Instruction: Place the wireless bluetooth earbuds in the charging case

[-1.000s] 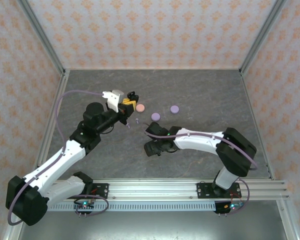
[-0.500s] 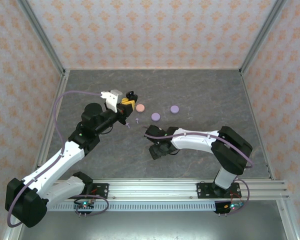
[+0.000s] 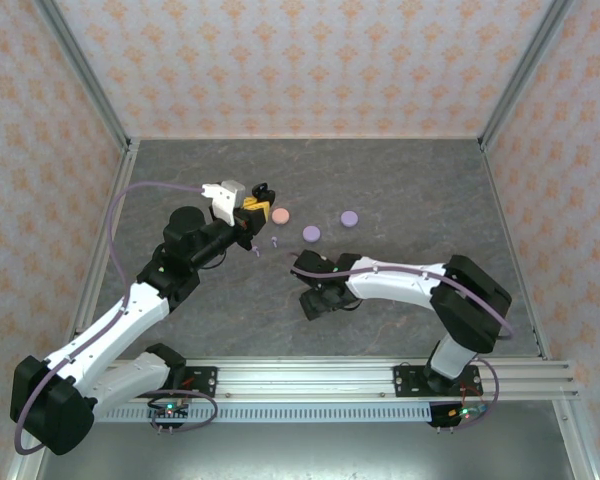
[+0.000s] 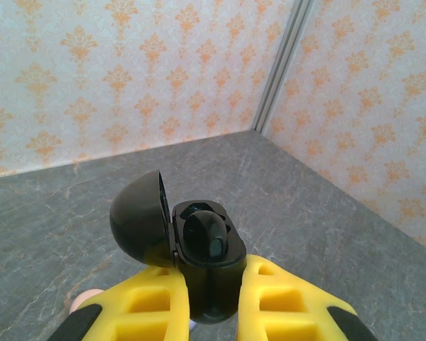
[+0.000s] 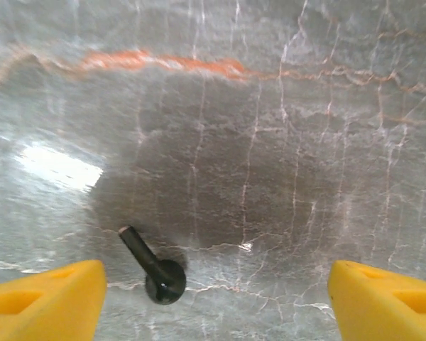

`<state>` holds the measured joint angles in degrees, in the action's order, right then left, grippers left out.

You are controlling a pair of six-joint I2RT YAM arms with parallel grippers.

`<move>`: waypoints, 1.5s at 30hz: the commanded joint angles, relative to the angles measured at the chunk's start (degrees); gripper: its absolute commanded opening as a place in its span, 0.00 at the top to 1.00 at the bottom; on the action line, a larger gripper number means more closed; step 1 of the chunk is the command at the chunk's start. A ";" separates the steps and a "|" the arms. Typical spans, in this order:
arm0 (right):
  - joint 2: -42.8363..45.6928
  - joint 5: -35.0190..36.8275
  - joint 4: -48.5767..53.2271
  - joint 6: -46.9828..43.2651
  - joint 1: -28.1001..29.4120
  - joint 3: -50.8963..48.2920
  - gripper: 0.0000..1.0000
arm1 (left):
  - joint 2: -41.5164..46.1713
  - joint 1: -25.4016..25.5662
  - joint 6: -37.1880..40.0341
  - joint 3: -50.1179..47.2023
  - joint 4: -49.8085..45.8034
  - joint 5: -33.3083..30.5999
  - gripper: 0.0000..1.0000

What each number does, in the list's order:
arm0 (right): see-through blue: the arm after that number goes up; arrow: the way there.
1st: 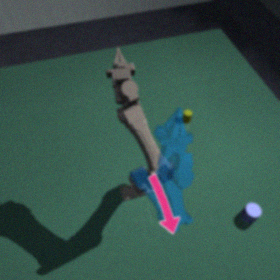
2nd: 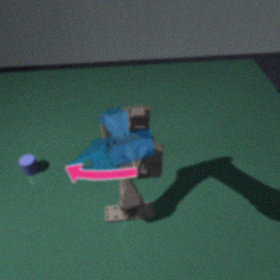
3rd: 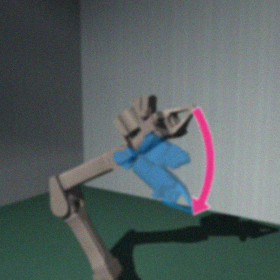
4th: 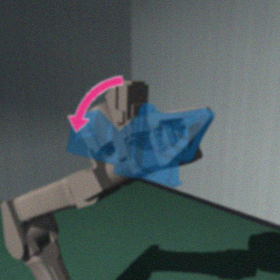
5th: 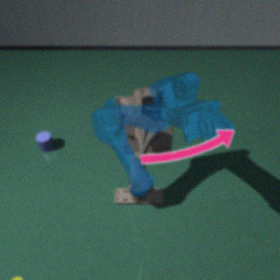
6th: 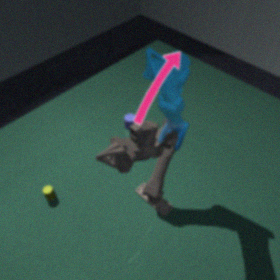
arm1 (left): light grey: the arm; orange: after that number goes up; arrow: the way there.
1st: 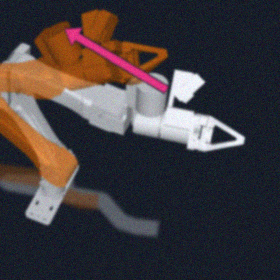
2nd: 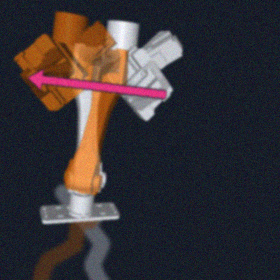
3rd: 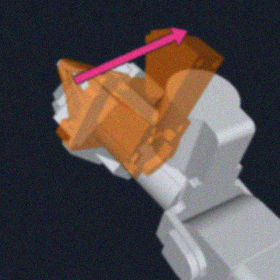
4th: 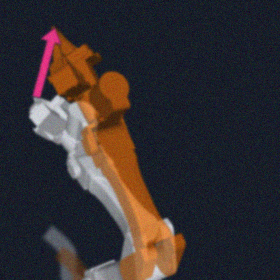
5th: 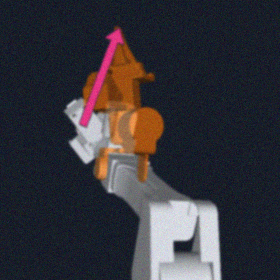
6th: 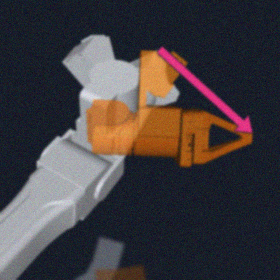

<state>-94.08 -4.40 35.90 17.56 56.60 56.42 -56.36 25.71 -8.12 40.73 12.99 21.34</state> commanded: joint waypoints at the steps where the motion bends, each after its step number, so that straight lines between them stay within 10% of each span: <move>1: 0.12 2.59 -0.40 0.47 0.32 2.43 0.16 | 1.33 -0.68 -0.06 -0.12 0.11 -0.90 1.00; 45: -3.60 5.78 3.56 4.07 0.53 2.35 0.19 | 1.95 -0.75 0.10 -0.44 -0.24 -0.73 1.00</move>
<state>-99.77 2.13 37.34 21.85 56.62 60.05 -54.41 25.34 -8.12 40.23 11.75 21.37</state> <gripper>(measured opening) 0.809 0.139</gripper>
